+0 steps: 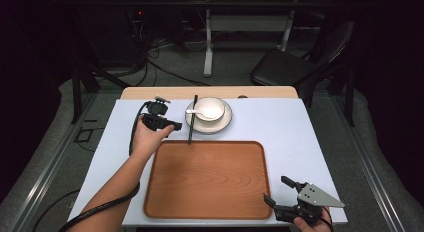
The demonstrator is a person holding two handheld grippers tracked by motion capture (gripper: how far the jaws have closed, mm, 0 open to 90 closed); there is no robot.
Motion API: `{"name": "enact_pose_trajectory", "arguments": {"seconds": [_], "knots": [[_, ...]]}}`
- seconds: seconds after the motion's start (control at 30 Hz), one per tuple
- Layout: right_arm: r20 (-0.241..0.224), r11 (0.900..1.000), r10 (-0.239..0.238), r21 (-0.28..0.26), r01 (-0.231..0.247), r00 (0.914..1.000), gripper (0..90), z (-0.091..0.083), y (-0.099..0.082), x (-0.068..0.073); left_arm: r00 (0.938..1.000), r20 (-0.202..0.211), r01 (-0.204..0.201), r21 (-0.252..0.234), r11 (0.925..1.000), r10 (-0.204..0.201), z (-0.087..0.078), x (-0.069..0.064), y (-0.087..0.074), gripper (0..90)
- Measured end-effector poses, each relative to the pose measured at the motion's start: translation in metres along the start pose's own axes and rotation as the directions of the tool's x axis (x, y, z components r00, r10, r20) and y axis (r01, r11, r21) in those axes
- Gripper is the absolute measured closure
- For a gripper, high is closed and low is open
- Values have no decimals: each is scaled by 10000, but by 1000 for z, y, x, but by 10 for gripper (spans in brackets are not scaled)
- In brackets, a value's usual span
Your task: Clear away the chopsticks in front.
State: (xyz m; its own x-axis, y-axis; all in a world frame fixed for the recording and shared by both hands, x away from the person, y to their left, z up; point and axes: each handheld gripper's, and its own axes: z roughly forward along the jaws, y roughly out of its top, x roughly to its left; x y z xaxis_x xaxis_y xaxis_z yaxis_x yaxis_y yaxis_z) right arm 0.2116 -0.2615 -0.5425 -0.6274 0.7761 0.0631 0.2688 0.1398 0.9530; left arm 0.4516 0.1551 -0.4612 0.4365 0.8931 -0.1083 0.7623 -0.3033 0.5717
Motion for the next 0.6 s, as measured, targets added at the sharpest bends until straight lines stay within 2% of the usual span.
{"name": "enact_pose_trajectory", "arguments": {"seconds": [0.17,0.23,0.33,0.4,0.6], "knots": [[-10,10000,2,5,-2,10000,146,0,0,0,9998,-187,15,77,10000,-14,8,-3,4,396],[-16,10000,43,3,-43,10000,146,0,0,0,9995,-231,210,319,9993,-203,16,-8,9,412],[-33,10000,57,8,-57,10000,146,-1,0,0,9993,-293,245,488,9985,-231,20,-11,12,437],[-53,10000,48,5,-47,10000,146,-1,0,0,9981,-570,285,863,9959,-236,27,-16,15,436],[-70,10000,34,-28,-34,10000,146,-2,0,0,9965,-661,578,1151,9917,-504,38,-21,18,448]]}}
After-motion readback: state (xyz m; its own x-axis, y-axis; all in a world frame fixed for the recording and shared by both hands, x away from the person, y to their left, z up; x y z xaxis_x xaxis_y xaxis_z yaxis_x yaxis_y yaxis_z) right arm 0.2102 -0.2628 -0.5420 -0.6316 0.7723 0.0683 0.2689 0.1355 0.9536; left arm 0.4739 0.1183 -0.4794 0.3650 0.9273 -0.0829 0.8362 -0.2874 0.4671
